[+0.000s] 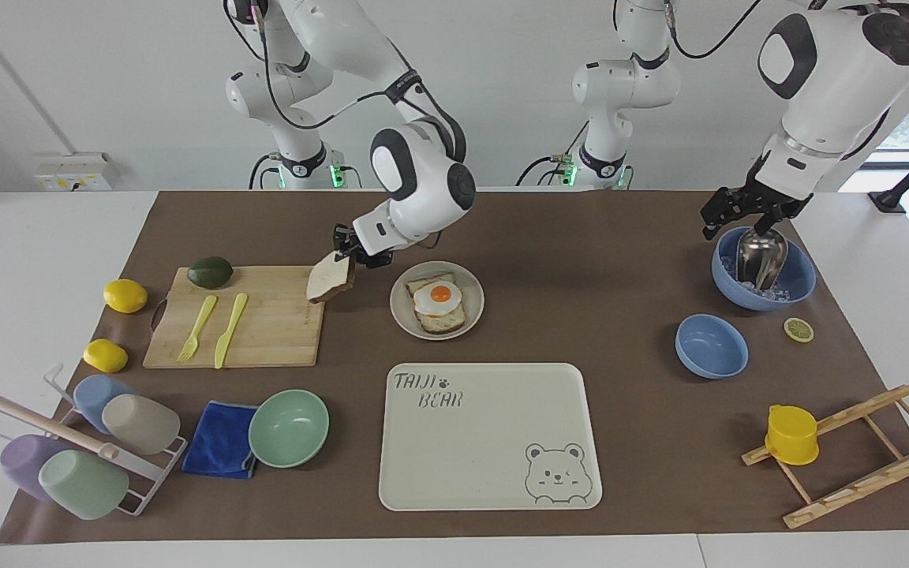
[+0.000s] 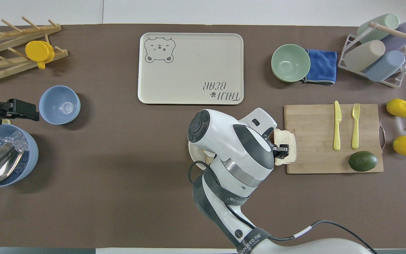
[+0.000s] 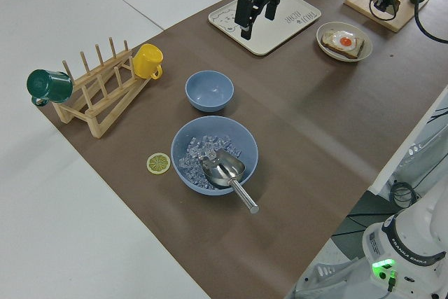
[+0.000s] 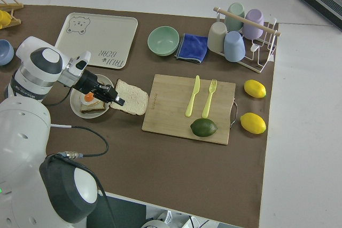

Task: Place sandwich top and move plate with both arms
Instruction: 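Carry the bread slice with the right gripper over the egg plate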

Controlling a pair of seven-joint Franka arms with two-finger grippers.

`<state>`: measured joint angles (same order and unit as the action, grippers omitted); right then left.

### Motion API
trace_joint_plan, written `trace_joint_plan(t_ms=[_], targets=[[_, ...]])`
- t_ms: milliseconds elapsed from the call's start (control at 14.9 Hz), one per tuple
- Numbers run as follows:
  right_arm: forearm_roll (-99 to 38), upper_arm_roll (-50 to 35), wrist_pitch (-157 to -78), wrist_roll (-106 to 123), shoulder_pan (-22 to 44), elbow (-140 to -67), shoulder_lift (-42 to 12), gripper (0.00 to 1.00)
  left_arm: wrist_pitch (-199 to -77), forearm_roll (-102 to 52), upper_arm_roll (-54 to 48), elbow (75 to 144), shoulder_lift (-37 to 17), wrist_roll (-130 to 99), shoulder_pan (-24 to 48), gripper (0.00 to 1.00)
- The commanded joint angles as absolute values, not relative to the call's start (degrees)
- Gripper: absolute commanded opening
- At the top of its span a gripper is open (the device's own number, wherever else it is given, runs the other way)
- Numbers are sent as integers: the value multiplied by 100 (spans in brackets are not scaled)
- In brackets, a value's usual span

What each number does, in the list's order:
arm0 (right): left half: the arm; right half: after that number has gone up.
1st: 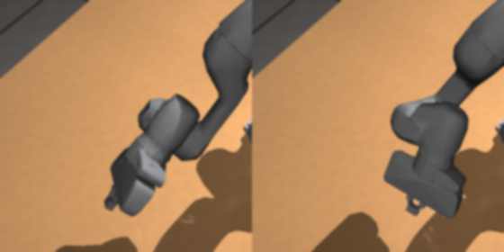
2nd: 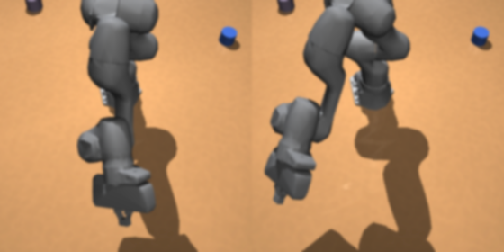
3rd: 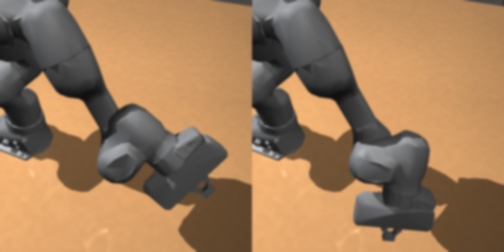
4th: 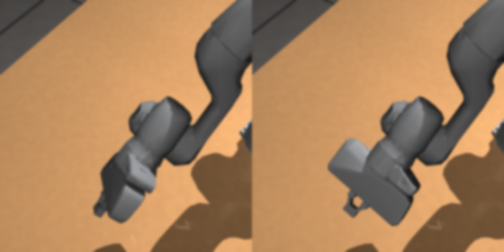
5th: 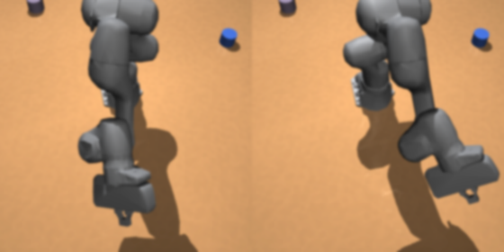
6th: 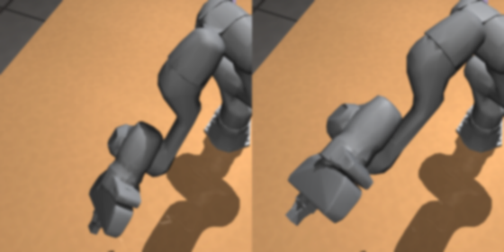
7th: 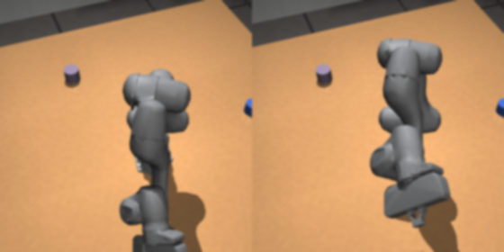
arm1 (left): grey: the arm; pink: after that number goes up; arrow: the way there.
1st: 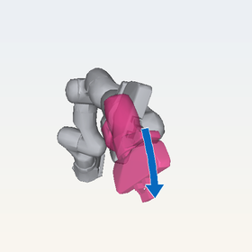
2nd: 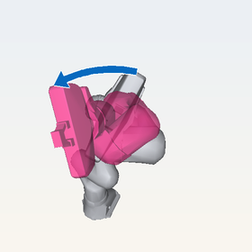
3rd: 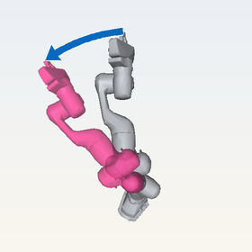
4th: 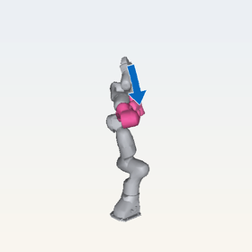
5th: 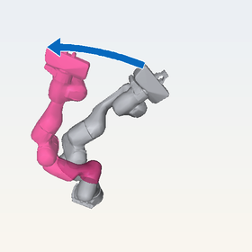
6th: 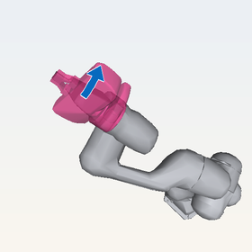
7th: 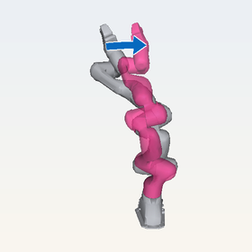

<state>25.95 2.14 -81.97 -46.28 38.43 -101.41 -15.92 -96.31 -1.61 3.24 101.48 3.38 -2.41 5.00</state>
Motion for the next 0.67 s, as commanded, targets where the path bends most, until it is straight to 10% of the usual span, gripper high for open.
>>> trace_joint_plan(t_ms=[0, 602], targets=[[2602, 193, -8216, -4824, 3832, -9774, -1881, 0, -9730, -290, 343, 10389, 536, -290, 545, 100], [1530, -289, -8929, -4913, 4016, -9070, -2180, 0, -9773, -369, 343, 10459, 571, -290, 536, 100]])
